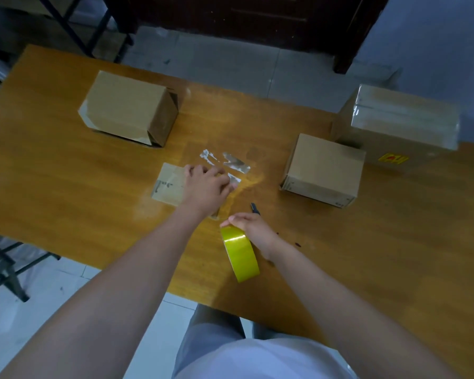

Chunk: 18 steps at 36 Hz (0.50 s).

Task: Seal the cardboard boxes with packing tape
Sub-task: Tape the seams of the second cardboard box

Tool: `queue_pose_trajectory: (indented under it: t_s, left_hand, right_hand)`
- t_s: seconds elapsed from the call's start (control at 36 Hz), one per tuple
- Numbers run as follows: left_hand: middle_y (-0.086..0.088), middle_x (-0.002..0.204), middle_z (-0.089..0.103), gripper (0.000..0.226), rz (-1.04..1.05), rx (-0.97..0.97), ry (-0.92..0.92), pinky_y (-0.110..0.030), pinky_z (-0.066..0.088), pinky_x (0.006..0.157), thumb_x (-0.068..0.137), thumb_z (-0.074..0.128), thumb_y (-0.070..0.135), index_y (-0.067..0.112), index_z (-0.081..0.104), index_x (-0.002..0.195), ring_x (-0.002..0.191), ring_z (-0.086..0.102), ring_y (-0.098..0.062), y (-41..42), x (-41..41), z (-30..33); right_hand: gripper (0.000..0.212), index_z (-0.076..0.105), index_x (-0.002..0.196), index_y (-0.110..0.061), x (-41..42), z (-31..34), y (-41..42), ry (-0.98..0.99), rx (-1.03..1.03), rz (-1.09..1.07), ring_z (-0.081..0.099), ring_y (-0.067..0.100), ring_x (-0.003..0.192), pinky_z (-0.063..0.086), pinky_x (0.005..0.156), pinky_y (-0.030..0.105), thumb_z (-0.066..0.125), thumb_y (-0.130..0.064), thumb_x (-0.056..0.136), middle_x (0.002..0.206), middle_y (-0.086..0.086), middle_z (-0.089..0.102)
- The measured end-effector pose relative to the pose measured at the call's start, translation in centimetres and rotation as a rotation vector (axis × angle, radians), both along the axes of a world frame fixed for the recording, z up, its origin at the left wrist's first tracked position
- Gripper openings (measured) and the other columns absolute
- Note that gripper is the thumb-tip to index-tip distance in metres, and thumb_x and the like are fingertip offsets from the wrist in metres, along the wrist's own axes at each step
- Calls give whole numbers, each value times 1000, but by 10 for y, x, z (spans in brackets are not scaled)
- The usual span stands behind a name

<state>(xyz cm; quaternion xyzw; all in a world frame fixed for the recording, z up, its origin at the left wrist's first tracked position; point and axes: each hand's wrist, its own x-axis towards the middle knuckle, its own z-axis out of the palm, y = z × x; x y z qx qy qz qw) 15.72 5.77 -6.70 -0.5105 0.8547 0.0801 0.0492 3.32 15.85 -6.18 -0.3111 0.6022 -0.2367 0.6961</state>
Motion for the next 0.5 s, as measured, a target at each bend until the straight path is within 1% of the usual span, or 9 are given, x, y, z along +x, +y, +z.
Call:
queue_pose_trajectory:
  t_s: [0.06,0.11,0.22,0.28,0.31,0.33,0.39,0.44,0.5]
  left_hand:
    - [10,133,55,43,1,-6,4,-42,15,100,98,35,53,30,70,108,118,44,-26,0,0,1]
    - [10,135,54,45,11,9,15,-44,14,103,97,35,54,30,72,105,121,42,-26,0,0,1]
    - [12,139,51,46,24,24,67,-43,12,104,96,38,54,28,75,96,125,41,-24,0,1,1]
    - [12,137,53,48,54,47,164,-42,13,104,95,37,57,29,77,91,125,42,-22,0,1,1]
    - [11,137,54,51,79,75,248,-42,14,104,93,36,57,28,77,88,126,43,-21,-1,3,2]
    - [10,139,52,53,105,110,341,-43,14,105,92,34,57,26,77,89,128,43,-19,-1,5,4]
    - [7,144,47,56,122,141,469,-41,16,106,91,30,58,25,74,102,134,38,-18,-2,15,8]
    - [6,146,44,55,98,132,510,-39,18,106,91,28,55,28,68,116,137,34,-17,0,26,15]
    - [3,143,47,50,75,135,545,-43,23,108,88,34,47,25,68,117,135,36,-20,4,39,24]
  right_hand:
    - [34,72,75,-31,0,-1,0,2,-10,-9,50,8,90,35,92,35,48,-28,98,94,-11,60]
    - [34,72,75,-30,-1,-1,0,5,-20,-24,50,11,97,34,93,33,48,-27,98,101,-7,60]
    - [31,71,78,-29,-4,-1,2,-7,-12,-54,48,13,105,33,95,32,48,-28,99,104,-8,58]
    - [31,71,79,-29,-6,-2,3,-11,-8,-56,48,11,105,33,95,32,47,-29,99,105,-9,59]
    - [31,71,80,-29,-7,-2,4,-11,-5,-60,50,11,101,34,91,30,47,-29,99,101,-10,60]
    - [30,71,80,-28,-8,-1,4,-13,0,-69,53,11,94,38,86,28,48,-30,99,95,-10,60]
    - [29,71,81,-25,-9,0,5,-31,12,-84,56,12,80,42,72,25,48,-29,99,85,-6,62]
    - [28,71,82,-24,-10,0,6,-51,25,-102,58,14,75,44,68,26,49,-29,98,83,-2,64]
    - [28,71,82,-24,-11,-1,7,-57,34,-108,59,15,74,44,66,25,49,-29,98,83,-1,64]
